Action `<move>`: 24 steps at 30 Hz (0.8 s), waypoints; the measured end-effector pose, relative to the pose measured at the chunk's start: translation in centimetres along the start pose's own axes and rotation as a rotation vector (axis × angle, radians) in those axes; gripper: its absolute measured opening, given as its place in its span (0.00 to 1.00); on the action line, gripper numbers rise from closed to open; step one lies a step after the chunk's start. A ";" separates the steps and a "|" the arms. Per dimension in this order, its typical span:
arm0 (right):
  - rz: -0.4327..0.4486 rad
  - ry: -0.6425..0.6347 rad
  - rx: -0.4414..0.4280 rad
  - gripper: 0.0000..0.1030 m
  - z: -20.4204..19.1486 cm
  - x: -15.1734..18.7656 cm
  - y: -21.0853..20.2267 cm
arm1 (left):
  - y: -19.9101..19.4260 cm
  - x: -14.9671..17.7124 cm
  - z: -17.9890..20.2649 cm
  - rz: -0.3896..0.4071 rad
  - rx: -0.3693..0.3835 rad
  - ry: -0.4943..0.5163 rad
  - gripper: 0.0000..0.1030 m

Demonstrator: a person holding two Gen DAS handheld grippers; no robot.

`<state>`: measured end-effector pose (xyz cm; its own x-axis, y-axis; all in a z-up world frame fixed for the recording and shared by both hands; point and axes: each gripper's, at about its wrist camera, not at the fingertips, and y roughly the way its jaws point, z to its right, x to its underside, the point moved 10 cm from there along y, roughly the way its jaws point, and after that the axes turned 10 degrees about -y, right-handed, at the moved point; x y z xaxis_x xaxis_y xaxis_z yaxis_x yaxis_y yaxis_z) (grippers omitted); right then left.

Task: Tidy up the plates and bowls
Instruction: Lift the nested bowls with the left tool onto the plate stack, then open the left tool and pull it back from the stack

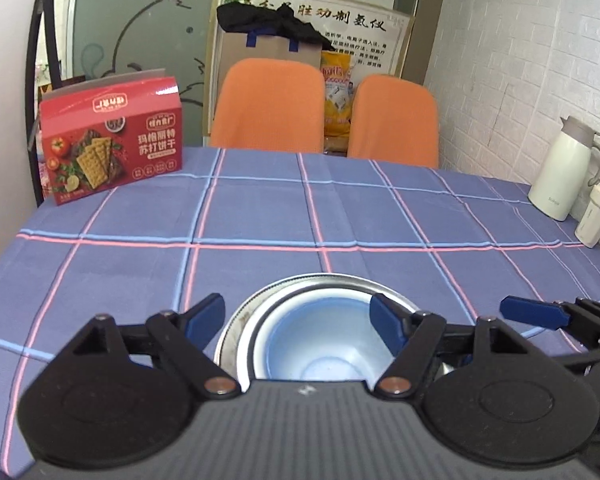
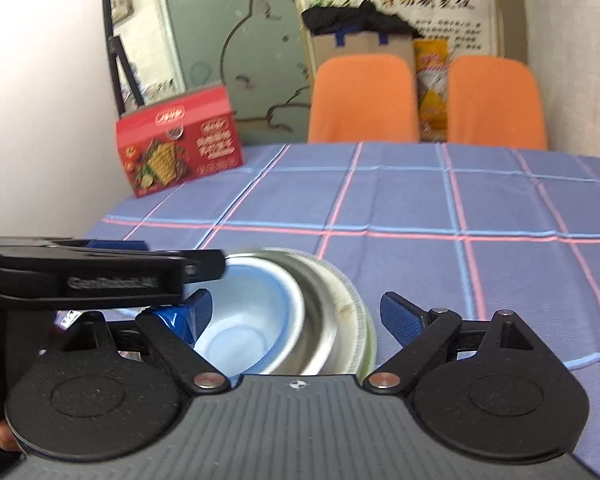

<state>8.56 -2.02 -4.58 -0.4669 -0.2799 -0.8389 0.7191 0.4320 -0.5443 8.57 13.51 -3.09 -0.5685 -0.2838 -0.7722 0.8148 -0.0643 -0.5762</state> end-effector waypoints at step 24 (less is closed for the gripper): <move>0.044 0.173 0.264 0.76 5.9 12.8 -11.8 | -10.7 16.2 6.4 0.053 -0.034 0.184 0.72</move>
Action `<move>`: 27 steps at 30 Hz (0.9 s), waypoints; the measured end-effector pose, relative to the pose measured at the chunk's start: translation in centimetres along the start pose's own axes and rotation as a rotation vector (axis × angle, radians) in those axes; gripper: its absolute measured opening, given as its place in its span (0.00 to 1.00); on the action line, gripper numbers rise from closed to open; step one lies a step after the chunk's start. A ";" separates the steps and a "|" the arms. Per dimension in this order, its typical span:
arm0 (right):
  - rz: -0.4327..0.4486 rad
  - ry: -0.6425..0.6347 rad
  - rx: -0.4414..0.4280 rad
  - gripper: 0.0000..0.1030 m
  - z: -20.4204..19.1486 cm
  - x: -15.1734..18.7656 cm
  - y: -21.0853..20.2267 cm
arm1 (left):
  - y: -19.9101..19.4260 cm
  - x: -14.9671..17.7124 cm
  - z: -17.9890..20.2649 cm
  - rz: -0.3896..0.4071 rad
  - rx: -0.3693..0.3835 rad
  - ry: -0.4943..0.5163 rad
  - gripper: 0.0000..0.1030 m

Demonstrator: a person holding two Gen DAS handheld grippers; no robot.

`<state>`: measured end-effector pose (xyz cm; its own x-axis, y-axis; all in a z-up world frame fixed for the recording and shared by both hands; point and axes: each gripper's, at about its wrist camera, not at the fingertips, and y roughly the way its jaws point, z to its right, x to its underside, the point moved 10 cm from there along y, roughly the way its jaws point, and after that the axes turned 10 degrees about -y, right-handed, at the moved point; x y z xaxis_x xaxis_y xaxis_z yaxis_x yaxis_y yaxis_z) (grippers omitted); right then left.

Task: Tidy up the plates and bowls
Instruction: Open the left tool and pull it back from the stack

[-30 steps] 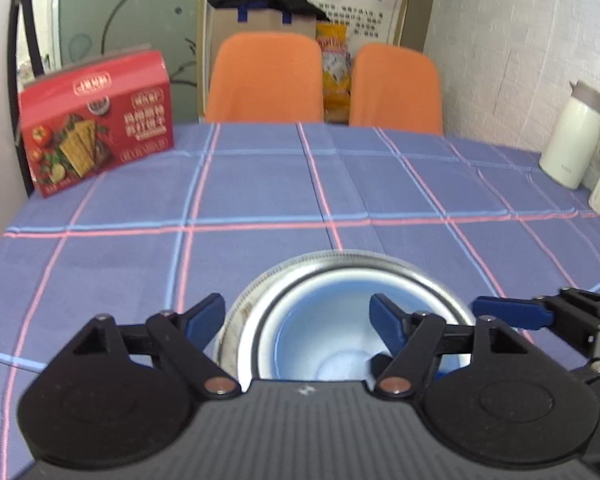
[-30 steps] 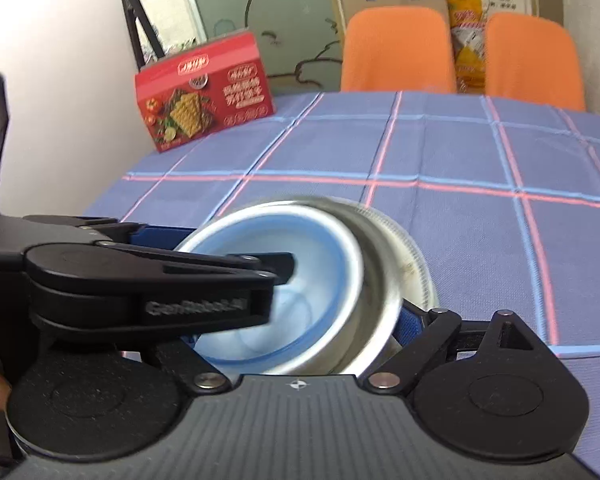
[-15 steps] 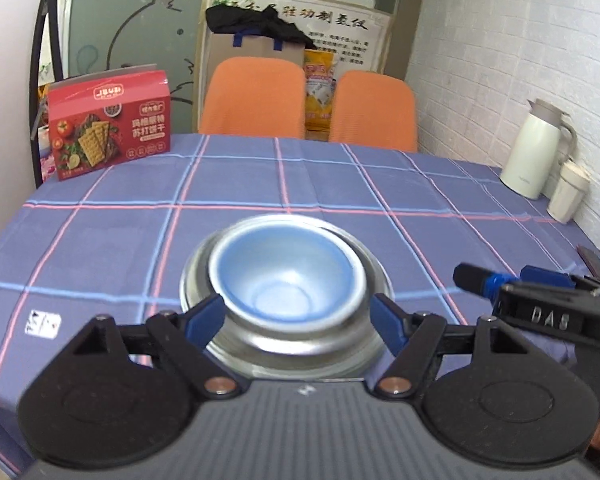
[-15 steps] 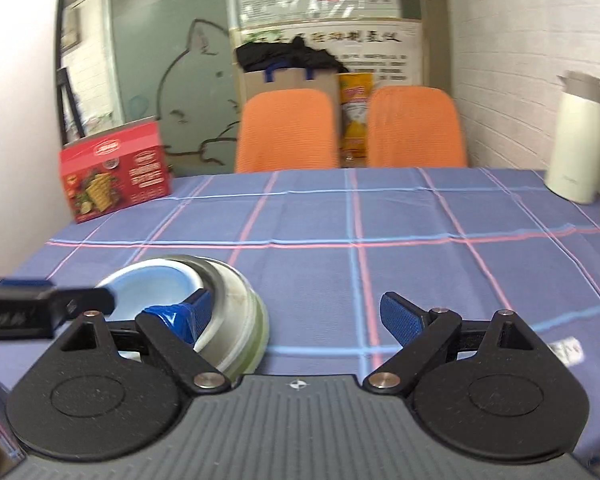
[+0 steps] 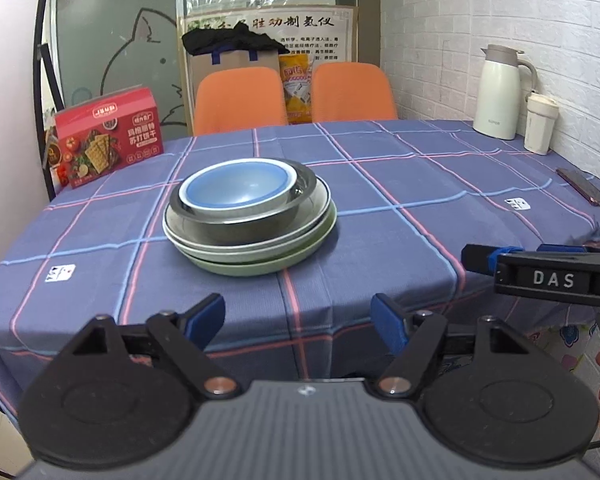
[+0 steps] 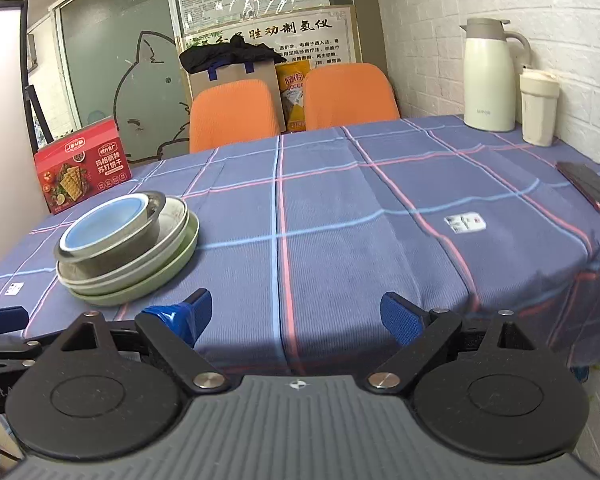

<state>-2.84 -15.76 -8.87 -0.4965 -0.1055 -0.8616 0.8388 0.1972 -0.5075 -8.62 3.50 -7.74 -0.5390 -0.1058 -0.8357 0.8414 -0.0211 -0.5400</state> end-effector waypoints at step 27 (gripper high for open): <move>0.040 -0.022 -0.122 0.77 -3.7 0.7 -2.3 | -2.4 0.4 -0.8 0.052 0.041 -0.048 0.72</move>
